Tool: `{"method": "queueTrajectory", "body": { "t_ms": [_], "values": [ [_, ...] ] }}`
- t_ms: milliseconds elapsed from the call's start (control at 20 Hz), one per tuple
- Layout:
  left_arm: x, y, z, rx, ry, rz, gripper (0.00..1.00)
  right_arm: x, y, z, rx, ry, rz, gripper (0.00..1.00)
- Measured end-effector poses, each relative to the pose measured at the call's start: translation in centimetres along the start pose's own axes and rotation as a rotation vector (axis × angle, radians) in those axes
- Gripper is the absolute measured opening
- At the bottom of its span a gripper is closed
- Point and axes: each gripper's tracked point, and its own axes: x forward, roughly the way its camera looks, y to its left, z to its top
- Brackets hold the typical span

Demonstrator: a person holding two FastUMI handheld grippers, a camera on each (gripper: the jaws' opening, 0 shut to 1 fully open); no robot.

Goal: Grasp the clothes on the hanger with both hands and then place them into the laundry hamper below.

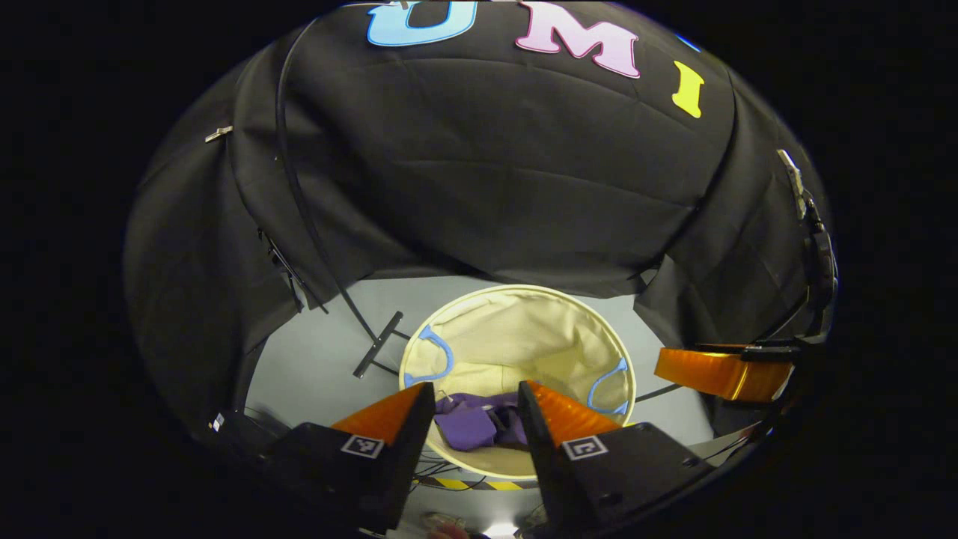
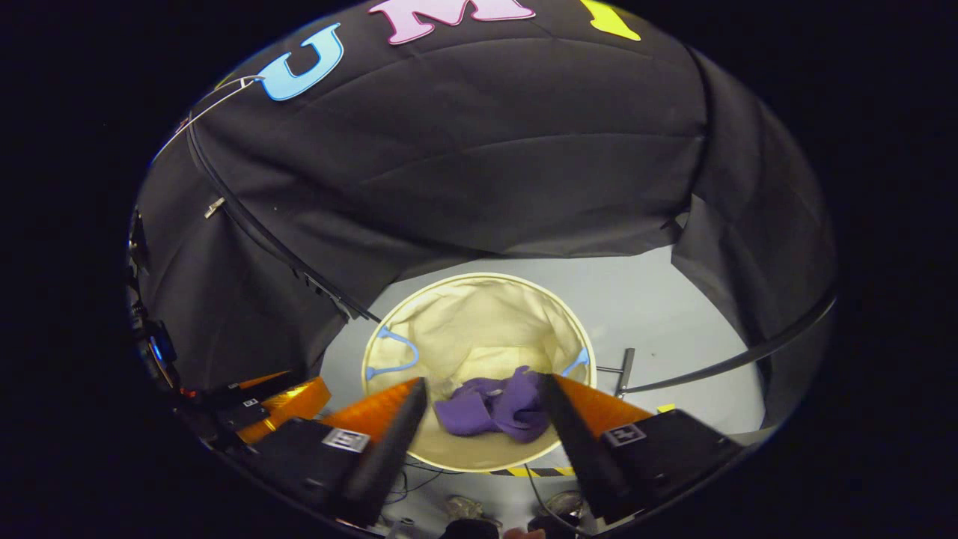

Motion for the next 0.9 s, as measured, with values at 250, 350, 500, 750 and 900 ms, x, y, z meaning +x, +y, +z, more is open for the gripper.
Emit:
{"method": "queueTrajectory", "body": {
  "t_ms": [250, 350, 500, 750, 900],
  "values": [
    [-0.7, -0.4, -0.7, 0.021, 0.022, -0.007, 0.86, 0.3, -0.5, -1.0, -0.006, 0.005, -0.018, 0.99],
    [-1.4, -0.3, -1.0, 0.019, 0.022, -0.003, 0.88, -0.3, -0.7, -1.6, -0.01, 0.008, -0.024, 0.99],
    [-2.6, 0.0, -0.8, 0.019, 0.026, 0.007, 0.95, -1.6, -0.4, -1.8, -0.018, 0.006, -0.026, 0.99],
    [-6.3, 0.0, 1.0, 0.009, -0.01, -0.006, 0.97, -5.6, 0.4, -0.1, 0.003, -0.051, -0.031, 0.99],
    [-9.3, -0.3, 2.7, 0.013, -0.058, -0.014, 0.96, -9.2, 1.2, 1.9, 0.001, -0.119, -0.04, 0.99]
  ]
}}
